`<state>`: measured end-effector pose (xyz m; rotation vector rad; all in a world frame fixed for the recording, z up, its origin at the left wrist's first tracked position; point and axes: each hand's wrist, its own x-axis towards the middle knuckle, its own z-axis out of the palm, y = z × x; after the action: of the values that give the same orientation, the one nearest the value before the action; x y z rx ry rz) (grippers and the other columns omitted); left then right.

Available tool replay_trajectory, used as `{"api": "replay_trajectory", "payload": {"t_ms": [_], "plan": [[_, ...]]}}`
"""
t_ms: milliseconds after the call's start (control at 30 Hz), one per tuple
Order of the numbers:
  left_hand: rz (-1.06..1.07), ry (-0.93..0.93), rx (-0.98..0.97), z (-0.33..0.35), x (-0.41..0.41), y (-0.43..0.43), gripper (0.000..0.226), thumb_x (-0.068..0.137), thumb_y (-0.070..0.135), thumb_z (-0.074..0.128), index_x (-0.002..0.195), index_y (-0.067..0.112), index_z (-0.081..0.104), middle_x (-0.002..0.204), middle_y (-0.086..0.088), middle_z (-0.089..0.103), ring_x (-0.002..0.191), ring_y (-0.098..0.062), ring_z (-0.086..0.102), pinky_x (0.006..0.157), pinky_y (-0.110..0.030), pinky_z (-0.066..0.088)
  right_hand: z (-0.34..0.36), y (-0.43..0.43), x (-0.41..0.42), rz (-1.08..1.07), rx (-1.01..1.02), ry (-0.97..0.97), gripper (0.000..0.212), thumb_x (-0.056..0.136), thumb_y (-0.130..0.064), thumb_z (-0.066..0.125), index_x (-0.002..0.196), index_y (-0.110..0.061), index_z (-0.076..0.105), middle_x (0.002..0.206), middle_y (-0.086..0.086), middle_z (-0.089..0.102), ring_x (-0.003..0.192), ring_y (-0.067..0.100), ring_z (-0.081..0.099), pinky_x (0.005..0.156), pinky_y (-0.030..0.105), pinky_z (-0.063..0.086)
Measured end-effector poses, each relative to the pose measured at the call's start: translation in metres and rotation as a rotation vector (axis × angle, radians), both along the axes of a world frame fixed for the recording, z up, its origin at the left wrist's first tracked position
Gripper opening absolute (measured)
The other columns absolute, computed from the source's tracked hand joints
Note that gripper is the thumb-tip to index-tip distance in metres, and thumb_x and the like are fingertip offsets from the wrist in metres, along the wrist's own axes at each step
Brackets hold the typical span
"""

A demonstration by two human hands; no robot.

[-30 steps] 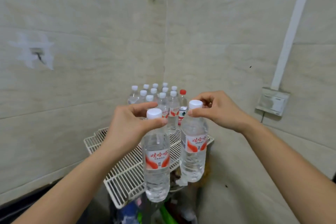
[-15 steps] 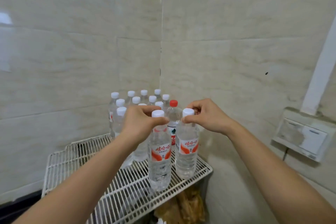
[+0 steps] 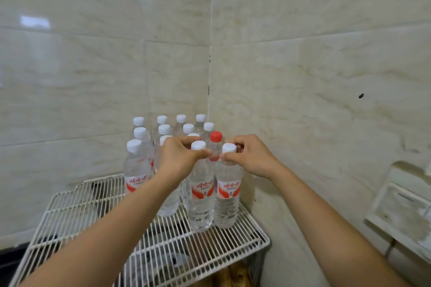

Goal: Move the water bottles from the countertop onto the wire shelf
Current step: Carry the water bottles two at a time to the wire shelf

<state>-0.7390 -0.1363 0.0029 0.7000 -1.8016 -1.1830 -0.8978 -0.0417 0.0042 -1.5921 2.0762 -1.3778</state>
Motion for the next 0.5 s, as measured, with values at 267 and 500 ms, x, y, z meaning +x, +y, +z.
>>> {"api": "replay_trajectory", "payload": {"t_ms": [267,500], "plan": [[-0.007,0.035,-0.045,-0.012,-0.009,0.004,0.034,0.062,0.021,0.084,0.045,0.037,0.060,0.054,0.016,0.052,0.052,0.000,0.046,0.046,-0.010,0.043,-0.004,-0.008,-0.008,0.048,0.007,0.005,0.014,0.075,-0.021,0.074,0.064,-0.024,0.065,0.056,-0.014,0.055,0.056,0.003,0.048,0.060,0.028,0.041],[0.063,0.071,-0.043,-0.017,-0.011,-0.001,0.027,0.067,0.019,0.083,0.059,0.039,0.065,0.058,0.019,0.064,0.058,0.005,0.060,0.052,-0.008,0.045,-0.004,-0.020,-0.011,0.051,0.039,0.031,0.009,0.077,-0.023,0.073,0.079,-0.014,0.071,0.070,-0.002,0.061,0.065,0.010,0.052,0.064,0.033,0.043]]}}
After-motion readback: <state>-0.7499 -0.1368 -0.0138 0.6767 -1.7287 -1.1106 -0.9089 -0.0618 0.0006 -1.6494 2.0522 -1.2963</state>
